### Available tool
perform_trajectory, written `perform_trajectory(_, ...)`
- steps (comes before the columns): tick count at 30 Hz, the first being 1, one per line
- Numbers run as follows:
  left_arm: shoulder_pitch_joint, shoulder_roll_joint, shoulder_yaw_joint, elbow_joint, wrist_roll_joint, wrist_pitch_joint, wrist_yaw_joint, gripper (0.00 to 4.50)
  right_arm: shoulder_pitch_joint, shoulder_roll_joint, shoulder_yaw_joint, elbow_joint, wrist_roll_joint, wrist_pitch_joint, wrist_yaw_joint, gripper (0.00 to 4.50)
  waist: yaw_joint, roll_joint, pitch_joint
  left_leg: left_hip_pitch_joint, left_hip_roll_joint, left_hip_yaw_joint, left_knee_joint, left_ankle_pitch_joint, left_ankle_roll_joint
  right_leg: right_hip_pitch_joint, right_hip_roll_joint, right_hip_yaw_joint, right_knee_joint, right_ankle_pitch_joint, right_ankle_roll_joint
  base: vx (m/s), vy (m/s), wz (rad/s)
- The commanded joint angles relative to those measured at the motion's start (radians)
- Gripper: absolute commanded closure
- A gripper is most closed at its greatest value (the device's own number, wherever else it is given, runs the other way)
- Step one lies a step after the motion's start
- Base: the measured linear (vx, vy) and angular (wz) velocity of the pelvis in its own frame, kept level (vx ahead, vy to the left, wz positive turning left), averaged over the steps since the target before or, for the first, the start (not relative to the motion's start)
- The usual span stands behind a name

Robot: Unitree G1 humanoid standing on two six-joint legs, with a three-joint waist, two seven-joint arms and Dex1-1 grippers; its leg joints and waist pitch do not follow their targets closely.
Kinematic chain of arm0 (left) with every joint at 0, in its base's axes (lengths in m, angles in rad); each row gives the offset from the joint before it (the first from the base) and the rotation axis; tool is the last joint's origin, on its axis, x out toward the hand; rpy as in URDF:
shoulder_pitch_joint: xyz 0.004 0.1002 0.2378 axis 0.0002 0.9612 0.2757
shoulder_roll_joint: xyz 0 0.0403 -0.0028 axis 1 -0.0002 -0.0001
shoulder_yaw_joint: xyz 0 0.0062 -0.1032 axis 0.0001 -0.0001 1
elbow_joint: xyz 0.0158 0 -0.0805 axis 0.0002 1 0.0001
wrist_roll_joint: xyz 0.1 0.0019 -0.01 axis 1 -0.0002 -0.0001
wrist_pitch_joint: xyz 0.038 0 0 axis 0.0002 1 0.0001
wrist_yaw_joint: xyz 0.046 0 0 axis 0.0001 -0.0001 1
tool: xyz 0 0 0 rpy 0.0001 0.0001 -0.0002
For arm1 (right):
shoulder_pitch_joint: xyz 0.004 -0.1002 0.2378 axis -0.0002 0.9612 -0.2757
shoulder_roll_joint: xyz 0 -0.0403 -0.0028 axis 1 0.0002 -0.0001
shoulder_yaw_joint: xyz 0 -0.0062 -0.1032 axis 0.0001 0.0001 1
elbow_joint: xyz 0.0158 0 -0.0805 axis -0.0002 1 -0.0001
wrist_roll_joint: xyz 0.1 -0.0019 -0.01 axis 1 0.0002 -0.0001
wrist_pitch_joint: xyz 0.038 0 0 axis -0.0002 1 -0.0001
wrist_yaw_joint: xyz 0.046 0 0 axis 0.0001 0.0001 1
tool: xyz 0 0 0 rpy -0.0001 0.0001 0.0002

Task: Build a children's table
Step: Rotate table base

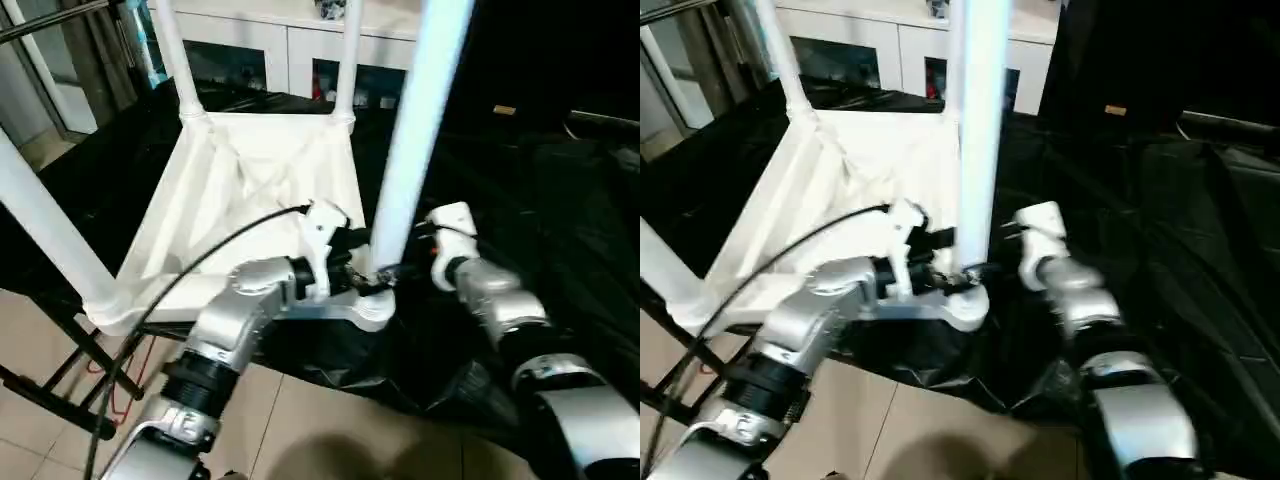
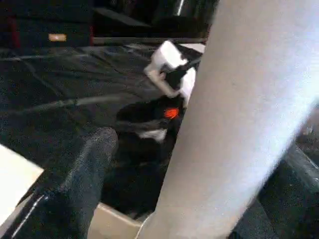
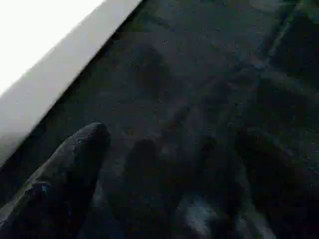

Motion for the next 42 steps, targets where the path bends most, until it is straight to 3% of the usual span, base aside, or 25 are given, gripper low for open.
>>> perform_trajectory(1, 0.032, 0.037, 0.008, -0.038, 0.028, -0.017, -0.018, 0.0, 0.022, -0.021, -0.009, -0.053, 0.006, 0.013, 0.024, 0.03, 0.008, -0.016, -0.071, 0.004, 0.017, -0.003, -0.059, -0.145, 0.062, 0.057, -0.045, 0.037, -0.065, -0.159, -0.226, 0.0, 0.0, 0.0)
perform_trajectory(3, 0.083, 0.065, 0.003, -0.087, 0.006, -0.021, -0.048, 0.0, 0.06, -0.047, -0.004, -0.109, 0.003, 0.015, 0.067, 0.03, 0.007, -0.015, -0.07, 0.006, 0.018, -0.003, -0.061, -0.158, 0.054, 0.054, -0.044, 0.038, -0.068, -0.177, -0.214, 0.0, 0.0, 0.0)
perform_trajectory(4, 0.109, 0.07, 0.005, -0.118, -0.017, 0.0, -0.053, 0.0, 0.09, -0.066, -0.006, -0.156, 0.017, 0.027, 0.11, 0.03, 0.007, -0.032, -0.071, 0.005, 0.018, -0.002, -0.061, -0.157, 0.057, 0.054, -0.042, 0.037, -0.068, -0.182, -0.211, 0.0, 0.0, 0.0)
perform_trajectory(6, 0.129, 0.073, 0.007, -0.138, -0.031, 0.012, -0.055, 0.0, 0.113, -0.078, -0.008, -0.187, 0.028, 0.033, 0.138, 0.03, 0.011, -0.022, -0.07, 0.007, 0.02, -0.002, -0.062, -0.151, 0.06, 0.05, -0.042, 0.038, -0.065, -0.176, -0.216, 0.0, 0.0, 0.0)
perform_trajectory(7, 0.149, 0.08, 0.005, -0.156, -0.028, 0.013, -0.051, 0.0, 0.142, -0.09, -0.006, -0.23, 0.036, 0.043, 0.161, 0.03, 0.013, -0.034, -0.068, 0.007, 0.021, -0.001, -0.062, -0.151, 0.063, 0.051, -0.041, 0.038, -0.066, -0.172, -0.213, 0.0, 0.0, 0.0)
perform_trajectory(8, 0.152, 0.084, 0.003, -0.159, -0.025, 0.012, -0.051, 0.0, 0.152, -0.095, -0.004, -0.25, 0.041, 0.051, 0.172, 0.03, 0.016, -0.033, -0.066, 0.005, 0.022, -0.002, -0.063, -0.155, 0.064, 0.052, -0.043, 0.039, -0.066, -0.181, -0.21, 0.0, 0.0, 0.0)
perform_trajectory(9, 0.165, 0.119, -0.013, -0.174, 0.017, 0.004, -0.054, 0.0, 0.252, -0.152, 0.013, -0.454, 0.096, 0.13, 0.281, 0.03, 0.022, -0.039, -0.064, 0.006, 0.02, -0.002, -0.065, -0.159, 0.068, 0.052, -0.04, 0.039, -0.069, -0.205, -0.189, 0.0, 0.0, 0.0)
perform_trajectory(10, 0.165, 0.119, -0.013, -0.174, 0.017, 0.004, -0.054, 0.0, 0.252, -0.152, 0.013, -0.454, 0.096, 0.13, 0.281, 0.03, 0.033, -0.033, -0.064, 0.017, 0.027, -0.002, -0.065, -0.166, 0.072, 0.045, -0.042, 0.042, -0.072, -0.2, -0.177, 0.0, 0.0, 0.0)
perform_trajectory(11, 0.162, 0.131, -0.016, -0.172, 0.031, 0.006, -0.054, 0.0, 0.29, -0.179, 0.02, -0.535, 0.118, 0.157, 0.327, 0.03, 0.029, -0.035, -0.062, 0.009, 0.025, -0.005, -0.07, -0.16, 0.069, 0.049, -0.038, 0.039, -0.071, -0.19, -0.171, 0.0, 0.0, 0.0)
perform_trajectory(14, 0.11, 0.152, -0.021, -0.107, 0.053, -0.006, -0.088, 0.35, 0.353, -0.264, 0.04, -0.658, 0.138, 0.183, 0.441, 0.0, 0.031, -0.037, -0.061, 0.012, 0.024, -0.004, -0.07, -0.173, 0.06, 0.047, -0.04, 0.041, -0.073, -0.194, -0.164, 0.0, 0.0, 0.0)
perform_trajectory(15, 0.084, 0.174, -0.042, -0.076, 0.065, -0.007, -0.133, 0.38, 0.372, -0.302, 0.049, -0.701, 0.143, 0.195, 0.489, 0.0, 0.033, -0.012, -0.06, 0.011, 0.019, -0.007, -0.071, -0.186, 0.048, 0.048, -0.041, 0.04, -0.074, -0.225, -0.163, 0.0, 0.0, 0.0)
perform_trajectory(16, 0.072, 0.185, -0.053, -0.063, 0.07, -0.006, -0.155, 0.48, 0.381, -0.319, 0.053, -0.72, 0.145, 0.201, 0.51, 0.0, 0.031, -0.019, -0.059, 0.015, 0.018, -0.004, -0.071, -0.204, 0.046, 0.044, -0.037, 0.04, -0.086, -0.247, -0.152, 0.0, 0.0, 0.0)
perform_trajectory(17, 0.054, 0.188, -0.071, -0.048, 0.08, 0.002, -0.172, 0.62, 0.385, -0.344, 0.051, -0.728, 0.151, 0.206, 0.544, 0.0, 0.034, 0.011, -0.062, 0.019, 0.02, -0.012, -0.073, -0.221, 0.033, 0.046, -0.042, 0.04, -0.077, -0.24, -0.16, 0.0, 0.0, 0.0)
perform_trajectory(18, 0.018, 0.196, -0.119, -0.009, 0.115, 0.003, -0.207, 0.73, 0.394, -0.397, 0.053, -0.746, 0.156, 0.195, 0.616, 0.0, 0.027, 0.019, -0.06, 0.014, 0.017, -0.012, -0.074, -0.24, 0.025, 0.049, -0.041, 0.038, -0.081, -0.226, -0.168, 0.0, 0.0, 0.0)
perform_trajectory(19, 0.007, 0.194, -0.132, 0.001, 0.126, 0.002, -0.209, 0.78, 0.4, -0.413, 0.049, -0.755, 0.159, 0.198, 0.634, 0.0, 0.022, 0.001, -0.06, 0.02, 0.017, -0.008, -0.071, -0.276, 0.03, 0.047, -0.036, 0.037, -0.09, -0.24, -0.174, 0.0, 0.0, 0.0)
perform_trajectory(22, -0.047, 0.181, -0.142, 0.095, 0.147, 0.002, -0.207, 1.02, 0.436, -0.473, 0.059, -0.86, 0.19, 0.254, 0.702, 0.0, 0.025, 0.027, -0.066, 0.008, 0.009, -0.011, -0.063, -0.223, 0.054, 0.061, -0.042, 0.038, -0.082, -0.2, -0.2, 0.0, 0.0, 0.0)
perform_trajectory(24, -0.077, 0.177, -0.144, 0.152, 0.164, -0.015, -0.214, 1.21, 0.458, -0.494, 0.064, -0.911, 0.21, 0.277, 0.729, 0.0, 0.026, 0.023, -0.071, 0.005, 0.008, -0.01, -0.058, -0.187, 0.082, 0.065, -0.041, 0.038, -0.082, -0.185, -0.201, 0.0, 0.0, 0.0)
perform_trajectory(25, -0.092, 0.177, -0.145, 0.183, 0.177, -0.036, -0.215, 1.2, 0.468, -0.499, 0.065, -0.932, 0.217, 0.289, 0.736, 0.0, 0.024, 0.019, -0.068, -0.005, 0.006, -0.01, -0.057, -0.161, 0.094, 0.067, -0.041, 0.035, -0.083, -0.189, -0.197, 0.0, 0.0, 0.0)
perform_trajectory(27, -0.112, 0.176, -0.145, 0.22, 0.191, -0.046, -0.21, 1.25, 0.473, -0.501, 0.068, -0.941, 0.221, 0.299, 0.738, 0.0, 0.02, 0.015, -0.07, -0.006, 0.005, -0.011, -0.056, -0.162, 0.091, 0.065, -0.042, 0.032, -0.089, -0.262, -0.173, 0.0, 0.0, 0.0)
perform_trajectory(28, -0.121, 0.18, -0.142, 0.234, 0.192, -0.041, -0.215, 1.58, 0.475, -0.499, 0.072, -0.947, 0.219, 0.303, 0.736, 0.0, 0.02, 0.023, -0.069, -0.003, 0.006, -0.011, -0.056, -0.164, 0.086, 0.06, -0.042, 0.032, -0.092, -0.293, -0.17, 0.0, 0.0, 0.0)
perform_trajectory(30, -0.143, 0.192, -0.133, 0.266, 0.189, -0.025, -0.223, 1.66, 0.469, -0.488, 0.084, -0.956, 0.219, 0.313, 0.735, 0.0, 0.016, 0.03, -0.069, 0.002, 0.007, -0.011, -0.056, -0.177, 0.081, 0.056, -0.039, 0.032, -0.095, -0.304, -0.175, 0.0, 0.0, 0.0)
perform_trajectory(31, -0.149, 0.199, -0.133, 0.282, 0.188, -0.027, -0.234, 1.67, 0.462, -0.477, 0.092, -0.952, 0.215, 0.312, 0.731, 0.0, 0.017, 0.042, -0.069, 0.004, 0.008, -0.013, -0.057, -0.183, 0.078, 0.055, -0.04, 0.031, -0.095, -0.302, -0.179, 0.0, 0.0, 0.0)
perform_trajectory(37, -0.191, 0.213, -0.108, 0.378, 0.191, -0.051, -0.281, 2.06, 0.415, -0.438, 0.123, -0.939, 0.196, 0.327, 0.723, 0.0, 0.019, 0.042, -0.075, 0.005, 0.011, -0.013, -0.059, -0.18, 0.081, 0.056, -0.04, 0.029, -0.085, -0.212, -0.221, 0.0, 0.0, 0.0)
perform_trajectory(41, -0.192, 0.217, -0.111, 0.401, 0.191, -0.063, -0.289, 2.48, 0.403, -0.43, 0.147, -0.924, 0.191, 0.322, 0.742, 0.0, 0.024, 0.041, -0.073, 0.005, 0.012, -0.013, -0.06, -0.183, 0.075, 0.058, -0.044, 0.031, -0.083, -0.207, -0.227, 0.0, 0.0, 0.0)
perform_trajectory(42, -0.186, 0.221, -0.117, 0.413, 0.192, -0.074, -0.301, 2.48, 0.388, -0.418, 0.158, -0.902, 0.178, 0.309, 0.736, 0.0, 0.023, 0.055, -0.072, 0.007, 0.012, -0.012, -0.06, -0.196, 0.07, 0.055, -0.043, 0.03, -0.088, -0.21, -0.229, 0.0, 0.0, 0.0)
